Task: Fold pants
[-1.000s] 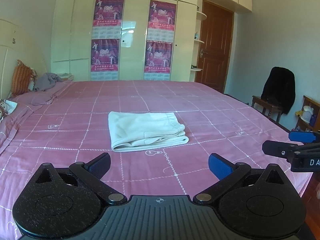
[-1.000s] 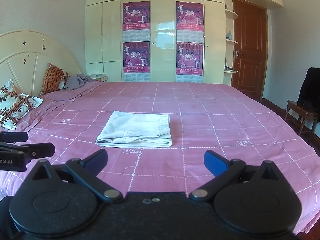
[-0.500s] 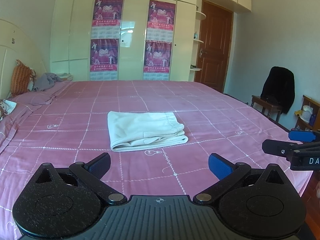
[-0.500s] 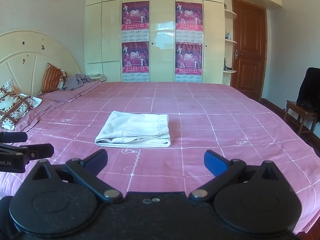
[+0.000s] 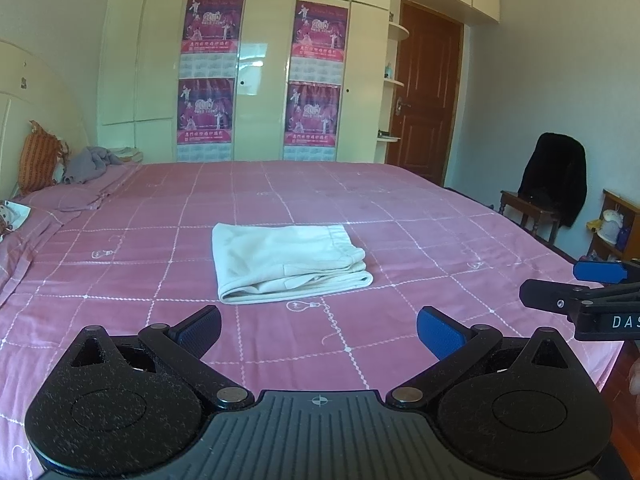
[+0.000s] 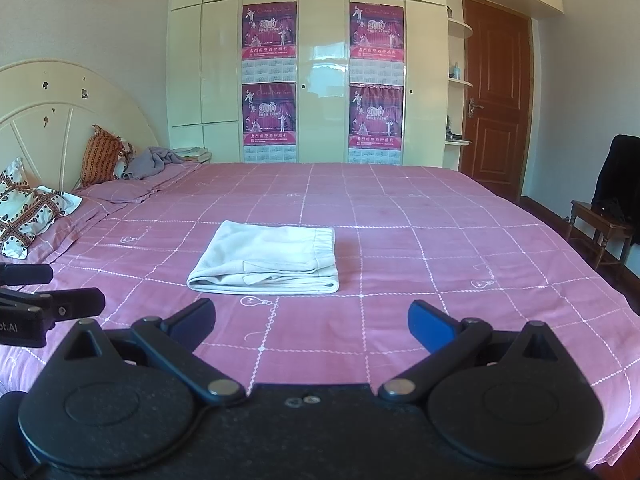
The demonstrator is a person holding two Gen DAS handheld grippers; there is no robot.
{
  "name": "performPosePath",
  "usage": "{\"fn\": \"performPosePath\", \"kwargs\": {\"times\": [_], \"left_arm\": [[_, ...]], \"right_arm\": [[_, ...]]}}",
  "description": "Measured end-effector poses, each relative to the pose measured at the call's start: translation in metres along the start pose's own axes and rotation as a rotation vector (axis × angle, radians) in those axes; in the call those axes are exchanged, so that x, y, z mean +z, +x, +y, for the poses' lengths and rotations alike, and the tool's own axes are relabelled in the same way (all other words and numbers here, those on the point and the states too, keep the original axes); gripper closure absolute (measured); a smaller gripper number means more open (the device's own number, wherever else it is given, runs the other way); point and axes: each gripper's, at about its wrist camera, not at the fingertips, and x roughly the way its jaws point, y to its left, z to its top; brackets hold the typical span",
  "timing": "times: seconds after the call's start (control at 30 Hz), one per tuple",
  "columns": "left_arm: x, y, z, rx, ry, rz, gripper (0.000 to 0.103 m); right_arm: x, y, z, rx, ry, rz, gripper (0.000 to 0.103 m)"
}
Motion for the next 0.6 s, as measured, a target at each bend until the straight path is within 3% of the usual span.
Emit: {"fn": "performPosePath", "kwargs": {"times": [0.6], "left_arm": [[0.001, -0.009, -0.009, -0.021, 0.037, -0.035, 0.000]], "right_arm": [[-0.001, 0.000, -0.005, -0.003, -0.006, 0.000, 0.000]]}}
